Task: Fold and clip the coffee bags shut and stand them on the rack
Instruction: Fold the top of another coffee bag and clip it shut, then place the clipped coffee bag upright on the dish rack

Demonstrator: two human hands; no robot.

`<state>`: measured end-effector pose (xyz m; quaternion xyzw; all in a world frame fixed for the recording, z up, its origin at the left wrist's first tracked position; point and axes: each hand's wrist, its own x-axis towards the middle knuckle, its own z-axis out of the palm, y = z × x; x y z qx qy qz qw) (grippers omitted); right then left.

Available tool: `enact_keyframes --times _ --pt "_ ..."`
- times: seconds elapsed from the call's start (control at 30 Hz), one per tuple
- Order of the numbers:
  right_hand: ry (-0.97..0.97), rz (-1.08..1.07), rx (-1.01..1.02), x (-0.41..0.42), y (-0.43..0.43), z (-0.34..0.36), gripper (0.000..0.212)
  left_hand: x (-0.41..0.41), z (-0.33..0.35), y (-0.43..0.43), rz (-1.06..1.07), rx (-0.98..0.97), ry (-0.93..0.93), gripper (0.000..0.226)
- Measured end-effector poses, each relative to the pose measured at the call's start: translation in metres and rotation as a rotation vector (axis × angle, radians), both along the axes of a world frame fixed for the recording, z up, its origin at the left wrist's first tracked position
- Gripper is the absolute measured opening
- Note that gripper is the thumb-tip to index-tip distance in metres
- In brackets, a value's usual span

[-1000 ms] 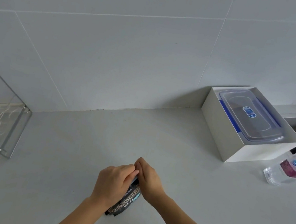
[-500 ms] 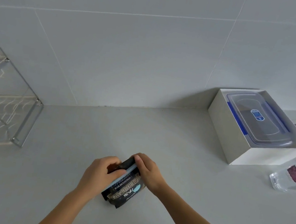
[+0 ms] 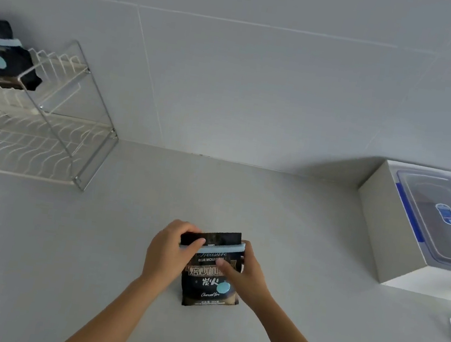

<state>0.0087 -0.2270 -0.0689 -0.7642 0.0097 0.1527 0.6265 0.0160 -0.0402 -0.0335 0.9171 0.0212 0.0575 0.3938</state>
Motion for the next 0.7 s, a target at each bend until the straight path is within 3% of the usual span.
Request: enact_keyframes --times 0.13,0.27,0.37,0.47,0.7 --pt "0.179 0.027 0.037 0.009 0.003 0.003 0.045 -0.014 -0.012 0.024 0.169 -0.318 0.317 0.028" --pt "0.398 0.059 0.056 0.004 0.012 -0.004 0.059 -0.027 -0.021 0.038 0.046 -0.498 0.701 0.027" --pt "0.401 -0.029 0.087 -0.001 0.028 -0.01 0.058 -0.024 -0.017 0.049 0.019 -0.543 0.687 0.019" --pt "0.327 -0.081 0.095 -0.001 0.053 -0.002 0.056 -0.021 -0.013 0.067 0.019 -0.551 0.651 0.025" --pt "0.175 -0.157 0.143 0.021 0.114 0.037 0.051 0.0 0.013 0.119 0.061 -0.601 0.404 0.024"
